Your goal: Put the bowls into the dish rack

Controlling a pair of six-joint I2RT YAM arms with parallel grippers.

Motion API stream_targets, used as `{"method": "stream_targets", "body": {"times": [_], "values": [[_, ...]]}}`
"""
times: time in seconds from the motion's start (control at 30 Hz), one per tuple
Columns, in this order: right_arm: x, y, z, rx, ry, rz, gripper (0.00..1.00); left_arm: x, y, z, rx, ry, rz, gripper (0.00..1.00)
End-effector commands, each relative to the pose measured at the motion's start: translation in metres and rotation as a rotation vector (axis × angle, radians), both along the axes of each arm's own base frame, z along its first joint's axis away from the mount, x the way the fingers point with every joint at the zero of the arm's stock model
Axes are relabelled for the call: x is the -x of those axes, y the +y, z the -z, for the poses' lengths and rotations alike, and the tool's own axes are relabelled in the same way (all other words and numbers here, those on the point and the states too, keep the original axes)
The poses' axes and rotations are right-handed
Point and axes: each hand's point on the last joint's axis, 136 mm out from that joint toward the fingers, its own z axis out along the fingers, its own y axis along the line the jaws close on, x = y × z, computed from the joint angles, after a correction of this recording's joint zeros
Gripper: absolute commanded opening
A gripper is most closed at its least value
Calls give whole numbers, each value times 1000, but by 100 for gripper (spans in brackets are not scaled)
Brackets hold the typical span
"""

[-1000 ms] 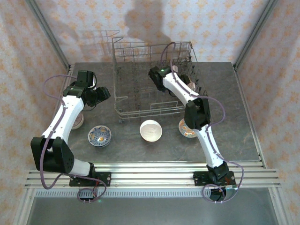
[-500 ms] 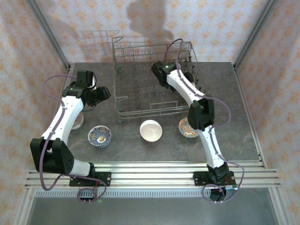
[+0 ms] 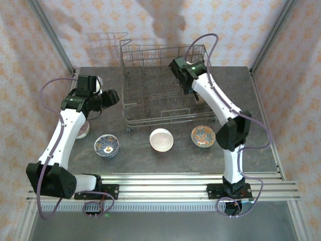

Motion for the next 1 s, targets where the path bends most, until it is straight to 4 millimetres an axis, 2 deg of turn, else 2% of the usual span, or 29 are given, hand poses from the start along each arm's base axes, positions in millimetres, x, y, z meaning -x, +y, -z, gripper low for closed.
{"method": "stream_targets", "body": {"times": [0.0, 0.07, 0.13, 0.27, 0.37, 0.5, 0.63, 0.7, 0.97], "values": [[19, -6, -24, -70, -67, -1, 83, 15, -16, -14, -7, -31, 30, 61], [27, -13, -26, -95, -75, -5, 83, 22, -31, -17, -2, -44, 41, 61], [37, -19, -21, -150, -49, 2, 81, 32, -55, -16, 15, -53, 65, 61], [63, -31, -28, -257, -66, -2, 80, 48, -95, -9, 34, -67, 94, 61], [82, -48, -28, -324, -100, 4, 80, 60, -121, -7, -10, -70, 116, 61], [98, -72, -21, -356, -92, 30, 79, 75, -162, -9, -41, -103, 163, 61], [106, -82, -6, -354, -67, 47, 78, 86, -209, -7, -48, -117, 226, 61], [109, -83, -3, -360, -62, 45, 77, 91, -233, -1, -48, -113, 257, 61], [130, -103, 1, -301, -95, 74, 76, 103, -326, 47, -3, -33, 363, 61]]}}
